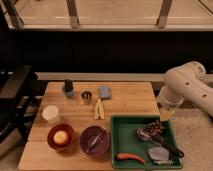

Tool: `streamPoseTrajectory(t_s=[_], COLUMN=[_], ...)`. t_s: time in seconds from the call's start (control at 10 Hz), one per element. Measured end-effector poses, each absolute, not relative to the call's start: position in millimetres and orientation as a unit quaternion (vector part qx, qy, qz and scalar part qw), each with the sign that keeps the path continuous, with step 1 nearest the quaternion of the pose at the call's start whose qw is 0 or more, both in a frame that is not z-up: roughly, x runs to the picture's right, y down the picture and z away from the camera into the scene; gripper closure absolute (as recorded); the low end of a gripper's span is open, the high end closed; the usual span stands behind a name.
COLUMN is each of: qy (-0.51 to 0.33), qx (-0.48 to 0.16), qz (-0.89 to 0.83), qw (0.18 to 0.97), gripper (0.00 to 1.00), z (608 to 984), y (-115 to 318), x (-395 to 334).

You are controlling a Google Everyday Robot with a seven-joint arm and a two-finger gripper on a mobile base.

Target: Place pepper in purple bowl

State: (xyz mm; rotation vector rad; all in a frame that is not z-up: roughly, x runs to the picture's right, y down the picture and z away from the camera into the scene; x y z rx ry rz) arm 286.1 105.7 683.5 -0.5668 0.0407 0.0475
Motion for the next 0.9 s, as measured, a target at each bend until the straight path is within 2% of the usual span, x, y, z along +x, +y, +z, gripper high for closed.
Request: streamPoseTrajectory(t_s=[0.5, 0.9], qy=[0.002, -0.038], qx=[-0.289, -0.310], qz=[-0.116, -0.105], qw=[0.950, 0.944], gripper=[0.35, 0.35], z=[684, 689], y=[119, 135], x=[253, 237])
